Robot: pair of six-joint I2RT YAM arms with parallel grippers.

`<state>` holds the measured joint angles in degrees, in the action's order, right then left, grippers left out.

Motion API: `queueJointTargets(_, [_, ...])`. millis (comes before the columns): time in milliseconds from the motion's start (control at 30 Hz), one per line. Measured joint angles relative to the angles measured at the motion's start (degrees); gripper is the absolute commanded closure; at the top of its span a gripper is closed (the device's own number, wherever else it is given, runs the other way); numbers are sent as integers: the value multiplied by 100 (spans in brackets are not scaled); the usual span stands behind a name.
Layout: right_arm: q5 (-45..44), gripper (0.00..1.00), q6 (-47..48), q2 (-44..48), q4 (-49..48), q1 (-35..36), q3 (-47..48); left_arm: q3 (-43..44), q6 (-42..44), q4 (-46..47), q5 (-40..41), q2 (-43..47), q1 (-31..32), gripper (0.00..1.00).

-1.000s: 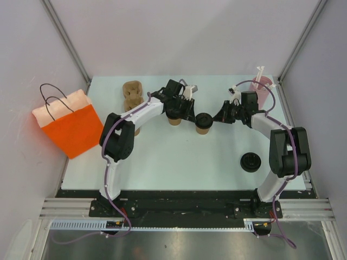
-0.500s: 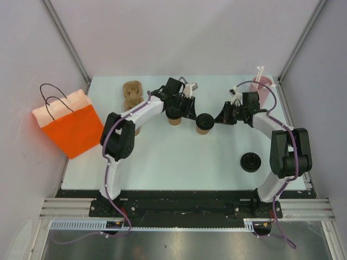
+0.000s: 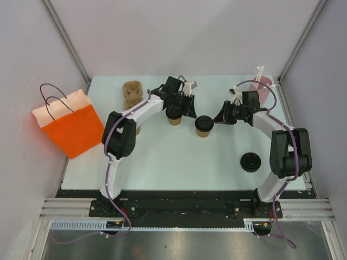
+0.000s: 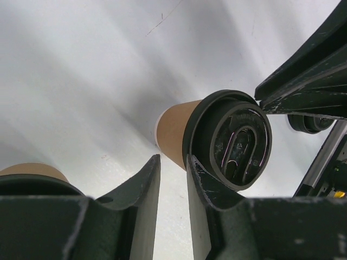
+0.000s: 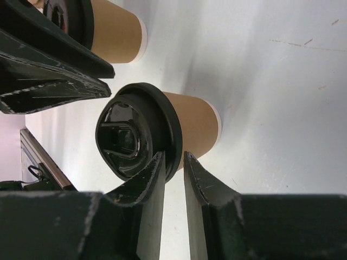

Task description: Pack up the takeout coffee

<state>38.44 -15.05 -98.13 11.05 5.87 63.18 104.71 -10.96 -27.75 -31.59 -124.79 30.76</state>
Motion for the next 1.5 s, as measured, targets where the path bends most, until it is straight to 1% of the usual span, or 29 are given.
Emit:
queueJointTargets(167, [0,70,-15,2,79,26,197,9,0,-2,22,-17,-46,69])
queueJointTargets(233, [-13,66,-13,17,144,24,275,20,2,0,28,-17,-55,68])
queueJointTargets(333, [-173,60,59,46,361,26,422,55,2,0,15,-17,-59,65])
queueJointTargets(433, [-444,52,208,179,605,74,557,85,4,0,-24,-15,-59,59])
queueJointTargets(467, [-557,48,299,258,675,105,590,96,4,-2,-50,-15,-59,55])
queueJointTargets(533, [-841,47,516,457,789,264,651,125,7,-15,-109,-2,-81,49])
queueJointTargets(567, [-997,45,658,560,841,402,688,146,13,-31,-164,11,-96,45])
queueJointTargets(633, [-1279,45,1001,717,894,758,761,157,33,-50,-229,94,-129,42])
queueJointTargets(667, [-1423,45,1207,787,911,1010,800,157,44,-87,-264,179,-162,39])
queueJointTargets(733, [-1633,46,1554,848,964,1429,863,157,68,-140,-299,402,-240,37])
queueJointTargets(833, [-1915,49,1954,817,1113,1847,955,157,116,-221,-306,787,-494,36])
queueJointTargets(900, [-2109,50,2142,721,1257,1958,1058,157,157,-286,-289,1051,-664,36])
queueJointTargets(1000, [-2463,57,2400,433,1421,2107,1279,136,234,-365,-203,1458,-960,36])
queueJointTargets(1200, [-2931,61,2660,-181,1871,2391,1700,-284,393,-525,-98,2074,-1349,36])
queueJointTargets(1300, [-3058,69,2739,-286,2031,2500,1725,-431,501,-638,-4,2162,-1421,36])
queueJointTargets(1333, [-3093,74,2758,-293,2085,2522,1729,-470,538,-656,46,2166,-1434,36])
queueJointTargets(1500, [-3215,87,2826,-334,2188,2562,1818,-654,704,-804,289,2166,-1473,36])
